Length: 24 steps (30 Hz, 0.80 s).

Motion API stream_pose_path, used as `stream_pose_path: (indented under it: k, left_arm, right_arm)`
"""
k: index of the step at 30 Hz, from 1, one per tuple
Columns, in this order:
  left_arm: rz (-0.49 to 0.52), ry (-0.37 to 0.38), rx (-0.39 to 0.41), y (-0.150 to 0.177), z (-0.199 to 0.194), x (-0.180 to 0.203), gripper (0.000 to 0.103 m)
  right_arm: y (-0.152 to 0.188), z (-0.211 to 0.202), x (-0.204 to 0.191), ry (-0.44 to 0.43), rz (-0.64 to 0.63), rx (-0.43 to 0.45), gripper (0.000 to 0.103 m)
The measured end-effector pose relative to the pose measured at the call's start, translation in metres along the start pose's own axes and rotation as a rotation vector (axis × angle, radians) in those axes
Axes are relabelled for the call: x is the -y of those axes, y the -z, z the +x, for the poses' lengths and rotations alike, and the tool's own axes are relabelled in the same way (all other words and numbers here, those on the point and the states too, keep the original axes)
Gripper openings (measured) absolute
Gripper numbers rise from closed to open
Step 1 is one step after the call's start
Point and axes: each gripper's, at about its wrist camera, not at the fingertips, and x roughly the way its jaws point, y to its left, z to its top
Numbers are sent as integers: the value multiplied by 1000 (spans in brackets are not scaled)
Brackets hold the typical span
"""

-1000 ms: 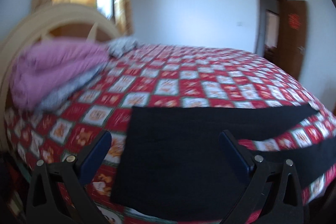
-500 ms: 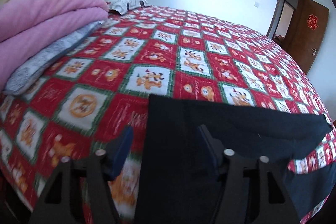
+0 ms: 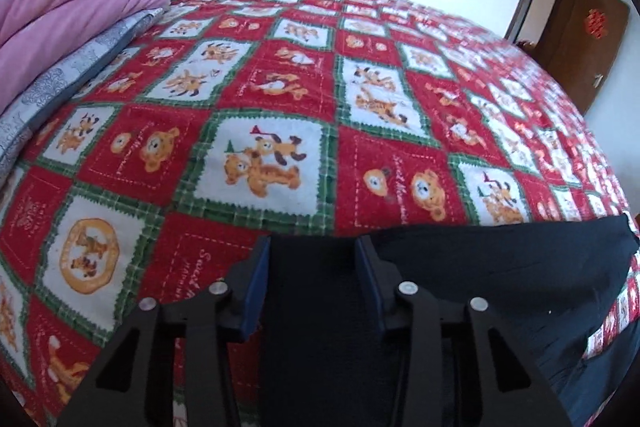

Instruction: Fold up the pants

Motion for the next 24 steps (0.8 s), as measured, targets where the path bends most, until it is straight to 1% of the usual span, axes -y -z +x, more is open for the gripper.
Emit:
stream_pose_path:
  k: [2,3,6,7,8,10,12,13,15,16,17,21,23,24]
  left_arm:
    - [-1,22,16,3,-1,-4,39]
    - [2,24,20,3,-1,-5,37]
    - [5,24,51,3,-8,-6,21]
    - [16,25,64,3,-10,-4,17]
    - [36,14,81,4,-13,-1,17]
    - [69,0,104,6,-17,5,17]
    - [89,-7,102,7,-14,6,17]
    - [80,-11,92,6,-10,4,19]
    - [48,-15,82,5,-6,-1,33]
    - [35,-20,74,5,-5,-3,44]
    - [29,-20,75,6,-4,-3,47]
    - [41,-1,88,9,-6,-1,46]
    - [38,11,96,12,-7,-1,36]
    - [38,15,97,12,-6,-1,33]
  right_arm:
    - [-13,3,8,4,-5,3,79]
    - [-20,4,14,9,-1,6,79]
    - [-45,8,42,24,45,28,76]
    - [-56,12,57,24,76,30,75]
    - [-62,14,65,25,95,28,73]
    - [-78,22,88,29,144,19,73]
    - [-90,29,106,52,178,15,73]
    - [-93,30,111,62,189,17,73]
    - [-98,33,120,66,204,19,73]
    - [-99,34,121,65,207,18,73]
    - [-100,36,123,64,211,16,73]
    - [-99,48,125,62,201,-4,73]
    - [-99,52,126,58,195,-13,73]
    - [-99,55,127,53,197,-17,73]
